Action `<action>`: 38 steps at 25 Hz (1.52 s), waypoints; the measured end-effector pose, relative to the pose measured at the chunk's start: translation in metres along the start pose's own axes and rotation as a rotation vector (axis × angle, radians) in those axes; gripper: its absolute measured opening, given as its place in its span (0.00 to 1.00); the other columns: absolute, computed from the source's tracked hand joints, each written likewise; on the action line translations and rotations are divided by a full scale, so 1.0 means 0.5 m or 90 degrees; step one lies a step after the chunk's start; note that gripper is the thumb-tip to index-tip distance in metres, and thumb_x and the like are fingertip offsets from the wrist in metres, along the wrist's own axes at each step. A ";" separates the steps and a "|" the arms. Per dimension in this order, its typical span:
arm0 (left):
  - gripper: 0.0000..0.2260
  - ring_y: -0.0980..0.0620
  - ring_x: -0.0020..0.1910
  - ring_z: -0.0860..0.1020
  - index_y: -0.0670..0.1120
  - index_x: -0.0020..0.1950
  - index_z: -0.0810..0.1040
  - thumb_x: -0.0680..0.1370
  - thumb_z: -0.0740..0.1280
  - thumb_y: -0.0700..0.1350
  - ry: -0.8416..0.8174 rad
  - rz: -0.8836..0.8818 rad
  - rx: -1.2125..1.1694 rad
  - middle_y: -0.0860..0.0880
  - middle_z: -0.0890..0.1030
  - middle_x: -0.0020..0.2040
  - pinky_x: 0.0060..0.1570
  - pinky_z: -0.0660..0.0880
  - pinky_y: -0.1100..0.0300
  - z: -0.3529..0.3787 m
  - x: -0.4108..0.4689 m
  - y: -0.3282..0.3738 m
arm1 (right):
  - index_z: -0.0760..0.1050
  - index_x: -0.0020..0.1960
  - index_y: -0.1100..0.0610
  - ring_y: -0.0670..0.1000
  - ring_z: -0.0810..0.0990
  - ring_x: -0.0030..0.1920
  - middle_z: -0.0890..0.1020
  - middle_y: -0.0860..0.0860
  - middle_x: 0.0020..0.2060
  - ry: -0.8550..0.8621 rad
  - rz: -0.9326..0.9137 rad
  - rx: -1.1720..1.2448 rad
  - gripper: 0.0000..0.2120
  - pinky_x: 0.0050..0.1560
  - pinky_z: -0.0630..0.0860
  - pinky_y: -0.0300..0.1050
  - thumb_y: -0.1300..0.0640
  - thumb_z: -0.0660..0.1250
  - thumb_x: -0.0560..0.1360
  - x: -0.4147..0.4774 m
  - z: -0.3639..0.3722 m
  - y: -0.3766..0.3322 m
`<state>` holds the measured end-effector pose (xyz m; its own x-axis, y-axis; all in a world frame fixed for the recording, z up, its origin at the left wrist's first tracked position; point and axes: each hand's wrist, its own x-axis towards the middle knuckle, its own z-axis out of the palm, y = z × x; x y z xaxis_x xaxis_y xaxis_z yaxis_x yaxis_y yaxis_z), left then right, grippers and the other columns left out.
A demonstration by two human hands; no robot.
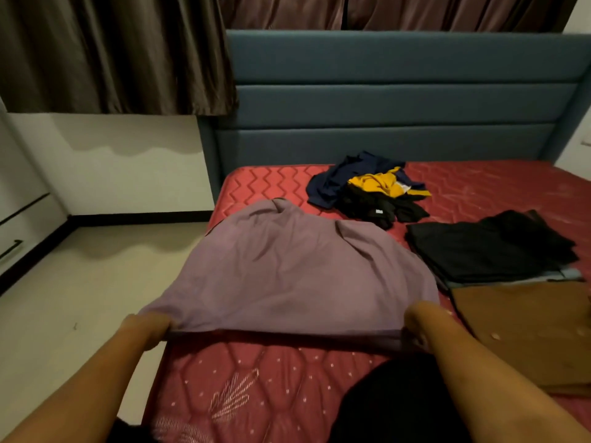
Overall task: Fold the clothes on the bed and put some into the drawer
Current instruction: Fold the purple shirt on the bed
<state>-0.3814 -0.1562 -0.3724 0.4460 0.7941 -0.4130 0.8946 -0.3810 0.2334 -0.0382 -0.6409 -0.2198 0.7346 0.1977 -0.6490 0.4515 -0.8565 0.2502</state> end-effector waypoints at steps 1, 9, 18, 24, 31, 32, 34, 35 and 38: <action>0.42 0.45 0.59 0.78 0.50 0.63 0.76 0.54 0.75 0.69 -0.043 -0.014 0.054 0.48 0.78 0.63 0.60 0.75 0.49 -0.007 -0.036 0.024 | 0.69 0.70 0.59 0.56 0.71 0.68 0.73 0.57 0.67 0.015 0.001 0.021 0.20 0.64 0.69 0.46 0.55 0.59 0.80 0.005 0.000 0.001; 0.18 0.50 0.63 0.76 0.50 0.67 0.75 0.78 0.61 0.47 -0.043 -0.156 0.306 0.51 0.76 0.66 0.62 0.73 0.55 -0.140 -0.243 0.142 | 0.65 0.72 0.63 0.58 0.70 0.65 0.67 0.60 0.71 -0.066 0.043 0.039 0.24 0.68 0.66 0.51 0.53 0.58 0.79 0.073 -0.009 0.023; 0.12 0.38 0.56 0.78 0.36 0.57 0.79 0.74 0.65 0.34 0.272 0.029 -0.322 0.37 0.79 0.58 0.55 0.77 0.49 -0.297 -0.060 0.386 | 0.74 0.65 0.65 0.63 0.74 0.64 0.75 0.64 0.64 0.298 0.107 0.415 0.20 0.61 0.73 0.56 0.63 0.65 0.73 0.189 -0.070 0.045; 0.30 0.40 0.77 0.48 0.48 0.77 0.59 0.76 0.63 0.43 0.087 0.314 -0.120 0.42 0.44 0.79 0.74 0.48 0.49 -0.100 -0.127 0.573 | 0.72 0.65 0.70 0.65 0.73 0.65 0.74 0.67 0.64 0.334 0.138 0.489 0.18 0.63 0.70 0.54 0.65 0.63 0.76 0.259 -0.029 0.030; 0.30 0.45 0.78 0.43 0.59 0.78 0.53 0.78 0.59 0.61 -0.042 0.351 0.117 0.52 0.44 0.80 0.69 0.44 0.32 0.124 -0.213 0.632 | 0.75 0.63 0.65 0.68 0.75 0.60 0.77 0.69 0.59 0.416 0.139 0.631 0.16 0.61 0.71 0.56 0.65 0.62 0.76 0.270 0.006 0.034; 0.32 0.45 0.78 0.43 0.59 0.78 0.51 0.78 0.60 0.62 -0.048 0.362 0.133 0.52 0.44 0.80 0.69 0.42 0.32 0.130 -0.221 0.639 | 0.75 0.62 0.65 0.68 0.75 0.60 0.77 0.69 0.58 0.442 0.125 0.657 0.15 0.61 0.71 0.56 0.66 0.61 0.76 0.267 0.005 0.035; 0.36 0.46 0.78 0.41 0.60 0.78 0.48 0.75 0.61 0.66 -0.064 0.396 0.162 0.52 0.43 0.80 0.69 0.40 0.33 0.142 -0.244 0.658 | 0.73 0.62 0.65 0.67 0.75 0.59 0.77 0.68 0.59 0.471 0.049 0.683 0.16 0.60 0.70 0.55 0.67 0.63 0.75 0.260 0.018 0.037; 0.39 0.46 0.78 0.40 0.61 0.78 0.47 0.73 0.62 0.68 -0.070 0.412 0.178 0.52 0.42 0.79 0.69 0.39 0.33 0.153 -0.255 0.665 | 0.71 0.64 0.63 0.66 0.74 0.60 0.76 0.66 0.61 0.466 0.019 0.669 0.19 0.61 0.69 0.55 0.64 0.66 0.74 0.257 0.033 0.038; 0.42 0.45 0.77 0.38 0.61 0.78 0.43 0.72 0.62 0.70 -0.064 0.437 0.217 0.52 0.40 0.79 0.69 0.37 0.33 0.187 -0.282 0.685 | 0.64 0.71 0.53 0.64 0.73 0.62 0.74 0.59 0.65 0.409 0.044 0.565 0.29 0.62 0.70 0.56 0.48 0.69 0.74 0.238 0.074 0.047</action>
<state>-0.1354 -0.4428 -0.3167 0.8898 0.2855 -0.3559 0.3677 -0.9106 0.1888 0.0408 -0.6551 -0.3179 0.9875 0.1267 -0.0938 0.0629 -0.8624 -0.5022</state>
